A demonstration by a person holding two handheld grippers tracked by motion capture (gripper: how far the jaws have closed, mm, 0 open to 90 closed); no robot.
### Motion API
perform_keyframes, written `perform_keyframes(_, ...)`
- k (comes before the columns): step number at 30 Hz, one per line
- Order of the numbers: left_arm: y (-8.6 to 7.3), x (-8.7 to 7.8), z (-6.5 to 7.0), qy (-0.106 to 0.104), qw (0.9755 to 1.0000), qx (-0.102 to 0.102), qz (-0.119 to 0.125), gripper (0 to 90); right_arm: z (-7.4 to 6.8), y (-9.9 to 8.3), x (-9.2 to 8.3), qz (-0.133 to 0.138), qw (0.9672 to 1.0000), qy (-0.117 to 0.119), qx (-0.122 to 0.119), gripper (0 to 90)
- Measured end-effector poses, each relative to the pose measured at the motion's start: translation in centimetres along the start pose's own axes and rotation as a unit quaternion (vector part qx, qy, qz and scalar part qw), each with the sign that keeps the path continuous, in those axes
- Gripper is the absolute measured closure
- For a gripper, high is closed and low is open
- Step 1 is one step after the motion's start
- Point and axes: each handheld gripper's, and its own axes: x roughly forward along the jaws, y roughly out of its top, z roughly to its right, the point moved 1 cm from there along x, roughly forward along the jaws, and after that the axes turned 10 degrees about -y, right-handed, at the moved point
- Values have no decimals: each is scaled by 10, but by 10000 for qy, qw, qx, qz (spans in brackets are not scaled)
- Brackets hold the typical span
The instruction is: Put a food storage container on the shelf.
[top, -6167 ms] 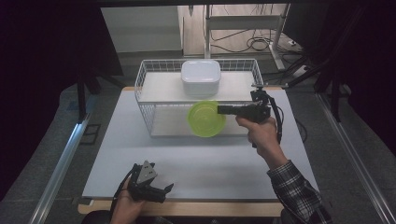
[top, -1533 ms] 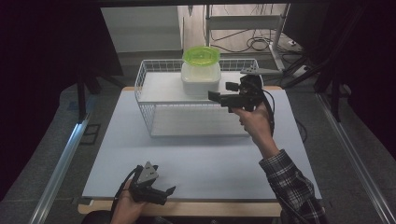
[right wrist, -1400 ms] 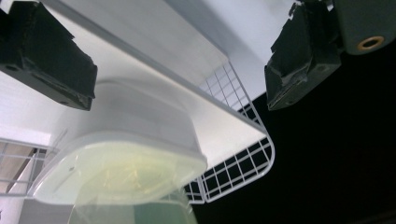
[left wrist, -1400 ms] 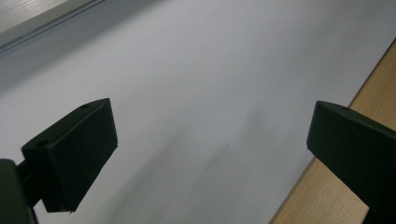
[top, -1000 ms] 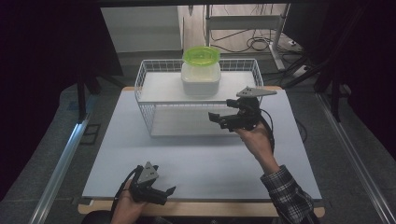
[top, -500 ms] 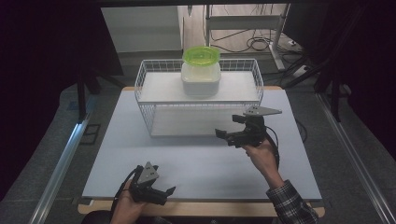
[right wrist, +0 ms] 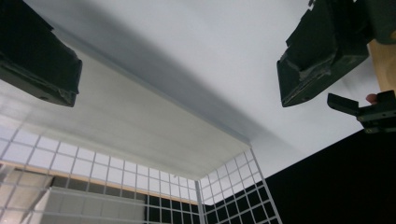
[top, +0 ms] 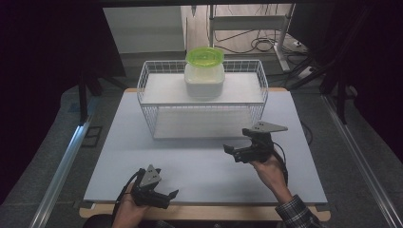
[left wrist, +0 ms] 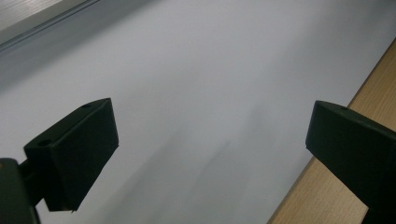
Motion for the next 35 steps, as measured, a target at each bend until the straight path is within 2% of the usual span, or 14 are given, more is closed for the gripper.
perform_keyframes(3,0,0,0,-3,10000,2,-11,20,-2,-8,-3,-28,10000,-2,27,0)
perform_keyframes(9,0,1,0,4,10000,-9,-13,20,-4,-24,-7,-147,9996,-150,-180,0)
perform_keyframes(13,0,1,0,5,10000,-11,-14,20,-4,-35,-9,-232,9992,-236,-212,0)
perform_keyframes(20,-1,2,0,32,10000,14,-19,18,-7,-54,-6,-491,9981,-259,-269,0)
perform_keyframes(26,-1,2,0,42,10000,3,-11,18,-9,-66,-3,-701,9961,-337,-412,0)
perform_keyframes(31,-1,1,-1,36,10000,-36,1,17,-8,-73,0,-898,9946,-337,-386,0)
perform_keyframes(35,-1,2,-2,67,9999,-87,-10,17,-8,-75,2,-940,9940,-365,-413,0)
